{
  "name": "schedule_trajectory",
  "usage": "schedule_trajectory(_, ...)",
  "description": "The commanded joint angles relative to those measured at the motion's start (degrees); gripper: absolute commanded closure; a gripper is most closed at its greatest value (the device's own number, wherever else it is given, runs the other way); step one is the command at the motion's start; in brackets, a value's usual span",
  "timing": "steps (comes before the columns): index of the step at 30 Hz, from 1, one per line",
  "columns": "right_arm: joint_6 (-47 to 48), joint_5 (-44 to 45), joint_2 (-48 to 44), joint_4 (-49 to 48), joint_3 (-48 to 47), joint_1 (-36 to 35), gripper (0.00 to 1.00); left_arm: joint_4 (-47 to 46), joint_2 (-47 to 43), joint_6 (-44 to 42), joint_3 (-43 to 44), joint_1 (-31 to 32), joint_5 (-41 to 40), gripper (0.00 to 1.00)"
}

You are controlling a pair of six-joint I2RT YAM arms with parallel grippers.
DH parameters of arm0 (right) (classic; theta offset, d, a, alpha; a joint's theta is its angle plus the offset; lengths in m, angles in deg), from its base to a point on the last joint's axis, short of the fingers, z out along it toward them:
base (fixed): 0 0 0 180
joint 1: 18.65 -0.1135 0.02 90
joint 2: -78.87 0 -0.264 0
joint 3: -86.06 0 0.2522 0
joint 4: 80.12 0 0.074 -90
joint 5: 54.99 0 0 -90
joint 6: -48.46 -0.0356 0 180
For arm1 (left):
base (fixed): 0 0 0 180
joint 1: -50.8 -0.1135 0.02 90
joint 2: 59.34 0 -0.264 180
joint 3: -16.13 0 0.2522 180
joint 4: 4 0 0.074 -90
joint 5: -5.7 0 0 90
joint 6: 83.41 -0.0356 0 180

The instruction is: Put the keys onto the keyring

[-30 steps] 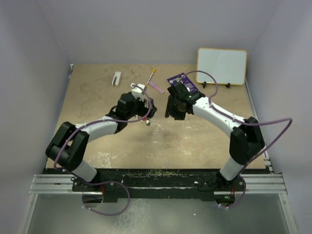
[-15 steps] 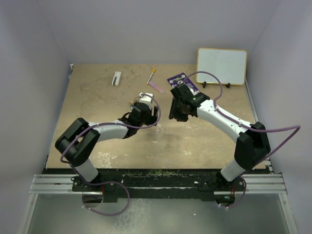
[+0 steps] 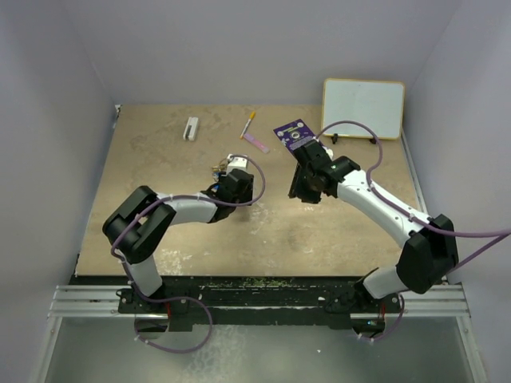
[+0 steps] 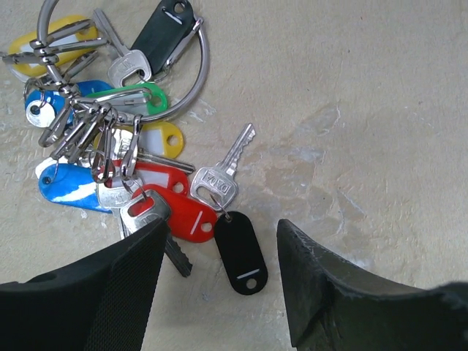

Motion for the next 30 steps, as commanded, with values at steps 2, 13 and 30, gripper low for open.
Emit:
schedule_trajectory(2,-0.6,2.1,-2.4,1.2,0.3,0.8,0.57,-0.1,1.3,1.8,3.9,0.1,-2.4,0.36)
schedule_trajectory(13,0.3,1.8,-2.7,0.8,1.2,2.1,0.62,2.9,3.1,3.3,7.0,0.7,-1.2,0.48)
schedule_trajectory(30,1.6,1.4,-4.1,0.8,3.2,4.2,0.82,4.2,7.4,3.2,10.2,0.7,-3.0,0.68)
